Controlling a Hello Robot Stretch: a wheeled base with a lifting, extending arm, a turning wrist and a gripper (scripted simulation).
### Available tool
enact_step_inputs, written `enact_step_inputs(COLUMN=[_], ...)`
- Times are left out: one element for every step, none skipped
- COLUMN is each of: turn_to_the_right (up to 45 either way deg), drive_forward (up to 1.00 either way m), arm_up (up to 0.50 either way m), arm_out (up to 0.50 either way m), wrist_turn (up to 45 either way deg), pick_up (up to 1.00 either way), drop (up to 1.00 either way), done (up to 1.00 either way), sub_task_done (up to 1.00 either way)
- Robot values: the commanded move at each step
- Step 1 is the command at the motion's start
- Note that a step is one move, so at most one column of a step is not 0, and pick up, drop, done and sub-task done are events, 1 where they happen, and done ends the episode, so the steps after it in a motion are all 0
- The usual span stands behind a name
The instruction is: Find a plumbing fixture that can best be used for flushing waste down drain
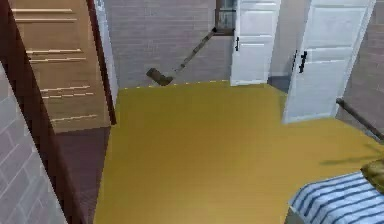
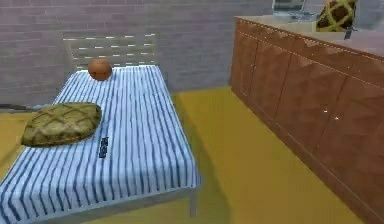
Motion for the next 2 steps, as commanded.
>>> enact_step_inputs(turn_to_the_right=[45.0,24.0], drive_forward=[0.0,0.0], arm_up=[0.0,0.0], arm_out=[0.0,0.0], wrist_turn=[0.0,0.0], pick_up=[0.0,0.0], drop=[0.0,0.0], done=[0.0,0.0], sub_task_done=[0.0,0.0])
